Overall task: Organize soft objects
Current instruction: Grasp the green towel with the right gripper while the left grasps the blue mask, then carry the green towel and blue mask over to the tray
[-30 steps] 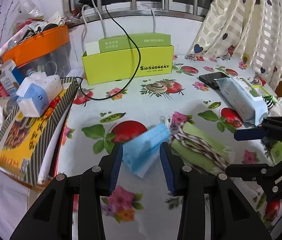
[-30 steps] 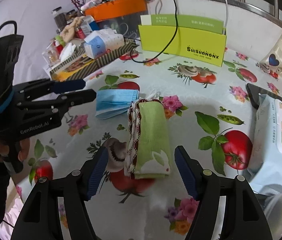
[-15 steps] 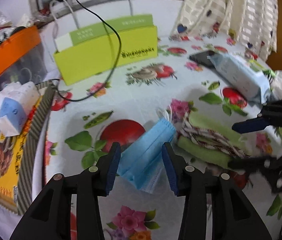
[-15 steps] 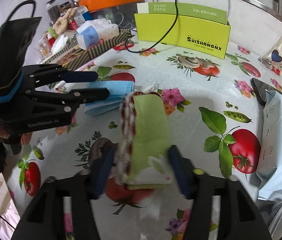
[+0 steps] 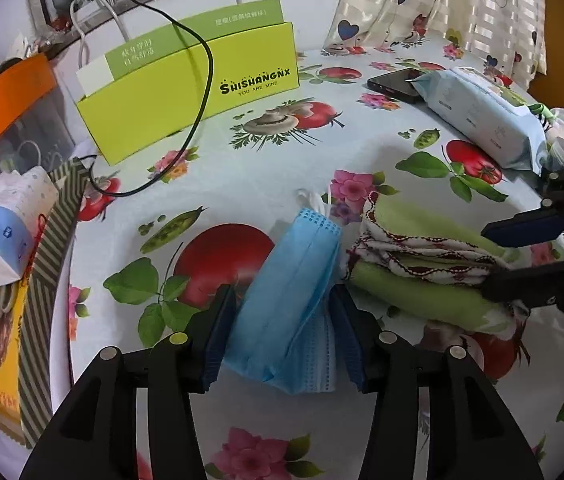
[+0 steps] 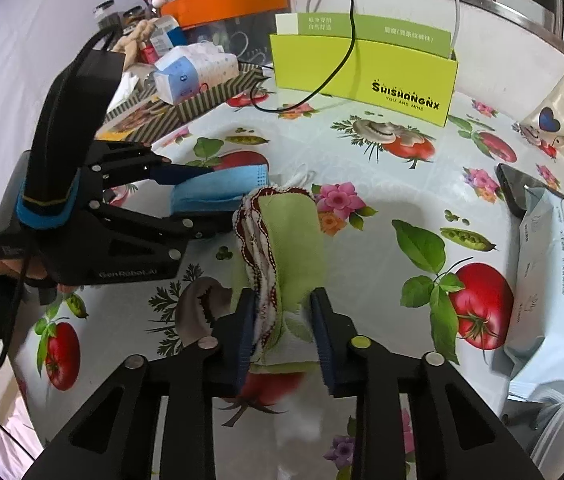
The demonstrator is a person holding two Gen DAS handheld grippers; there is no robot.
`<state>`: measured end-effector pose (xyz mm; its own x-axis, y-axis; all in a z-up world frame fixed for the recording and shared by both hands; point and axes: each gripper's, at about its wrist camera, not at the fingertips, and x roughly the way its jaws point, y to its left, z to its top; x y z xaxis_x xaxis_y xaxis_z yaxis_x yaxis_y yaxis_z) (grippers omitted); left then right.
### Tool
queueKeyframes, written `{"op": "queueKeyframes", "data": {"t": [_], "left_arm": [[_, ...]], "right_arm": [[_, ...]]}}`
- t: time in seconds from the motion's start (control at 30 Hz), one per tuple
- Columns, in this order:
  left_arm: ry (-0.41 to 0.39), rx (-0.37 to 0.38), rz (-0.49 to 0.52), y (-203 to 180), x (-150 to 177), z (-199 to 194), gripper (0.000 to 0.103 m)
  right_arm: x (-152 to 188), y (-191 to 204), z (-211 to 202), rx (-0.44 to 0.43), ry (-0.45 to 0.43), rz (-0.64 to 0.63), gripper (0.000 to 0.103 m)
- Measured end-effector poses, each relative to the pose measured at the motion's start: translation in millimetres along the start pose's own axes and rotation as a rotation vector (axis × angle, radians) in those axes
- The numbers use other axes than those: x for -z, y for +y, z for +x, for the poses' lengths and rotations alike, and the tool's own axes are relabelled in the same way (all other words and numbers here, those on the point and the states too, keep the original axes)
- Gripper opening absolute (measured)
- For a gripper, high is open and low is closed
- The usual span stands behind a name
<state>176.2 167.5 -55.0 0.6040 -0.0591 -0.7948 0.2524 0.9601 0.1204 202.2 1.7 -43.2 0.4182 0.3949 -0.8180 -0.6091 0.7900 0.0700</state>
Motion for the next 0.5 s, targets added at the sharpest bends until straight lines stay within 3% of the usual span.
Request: {"op": "queueKeyframes", "data": {"t": [0.07,0.2,0.5], "left_arm": [[0.002,-0.027,0.001,-5.5,0.7,-1.4,0.047],[0.007,-0.081,0.016,-18.5,2.7,-5.2,0.025],[-0.043,-0.08,-0.103,-29.3,15.5,-39.0,0.021]], "right_arm": [[0.7,1.1,-0.8,0.005,-0.001,-0.007,0.023],[2.6,1.8,-2.5,0.011,-0.005,-0.014,0.02],[9.3,0.7,-25.1,0.013,-0.047,-0.01,0.019]]}}
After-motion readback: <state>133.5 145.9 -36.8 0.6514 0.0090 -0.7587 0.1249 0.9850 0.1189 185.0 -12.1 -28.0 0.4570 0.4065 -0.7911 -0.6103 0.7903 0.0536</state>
